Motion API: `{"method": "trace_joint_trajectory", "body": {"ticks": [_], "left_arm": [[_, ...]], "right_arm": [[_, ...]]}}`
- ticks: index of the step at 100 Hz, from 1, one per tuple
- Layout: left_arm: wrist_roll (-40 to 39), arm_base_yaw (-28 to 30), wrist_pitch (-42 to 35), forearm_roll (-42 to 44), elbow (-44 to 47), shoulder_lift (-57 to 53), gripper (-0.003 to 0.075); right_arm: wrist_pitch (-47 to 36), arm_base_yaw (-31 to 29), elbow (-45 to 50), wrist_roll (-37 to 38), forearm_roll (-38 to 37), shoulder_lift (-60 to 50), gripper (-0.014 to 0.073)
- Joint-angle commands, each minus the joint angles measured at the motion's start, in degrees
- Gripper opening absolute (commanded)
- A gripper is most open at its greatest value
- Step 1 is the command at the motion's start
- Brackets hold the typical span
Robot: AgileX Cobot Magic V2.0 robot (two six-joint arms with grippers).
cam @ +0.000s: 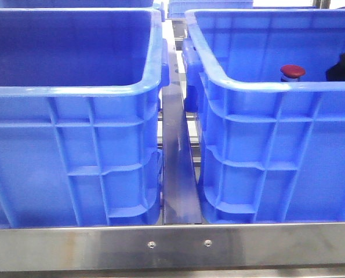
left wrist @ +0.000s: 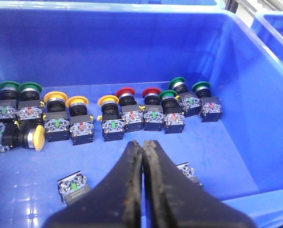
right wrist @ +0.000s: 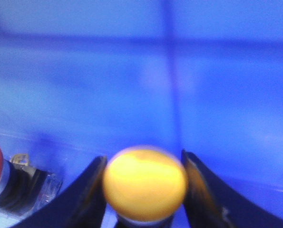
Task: Pick red and yellow buttons and place in box
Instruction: 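Carry the yellow button into the bin and lower it beside the red button, then open the right gripper and lift it away from the yellow button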
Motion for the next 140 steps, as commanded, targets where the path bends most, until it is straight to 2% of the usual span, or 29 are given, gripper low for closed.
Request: {"method": "trace_joint_trajectory", "body": {"ticks": [1,9,42,69,99,120,140], "left_arm": [[-0.52,0.11,-4.18,-0.08,-1.44,0.22,-0.0019],[-0.52,0.11,-4.18,-0.08,-1.44,0.22,-0.0019],[-0.52,0.11,-4.18,-0.08,-1.44,0.22,-0.0019],[-0.52,0.11,-4.18,-0.08,-1.44,0.22,-0.0019],[-0.52,0.11,-4.18,-0.08,-1.44,0.22,-0.0019],[-0.52,0.11,-4.18,-0.08,-1.44,0.22,-0.0019],[-0.52,0.11,-4.18,-0.08,-1.44,0.22,-0.0019]], "right_arm": [[1.91,-0.12,-1.15,-0.57,6.07,-2.55,0.0481],[1.85,-0.12,-1.15,-0.57,6.07,-3.11,0.0503],[1.11,-0.12,-1.15,-0.57,6.07,-8.04,0.0503],[0.78,-0.12,-0.80,2.52,5.97,-13.90,0.0503],[1.02,-0.12,5.01,2.90,6.03,-25.99,0.0498],[0.97,-0.12,9.32,9.31,6.03,-35.78,0.0498],[-4.75,1.59,16.53,11.15,5.97,-45.88,0.0496]]}}
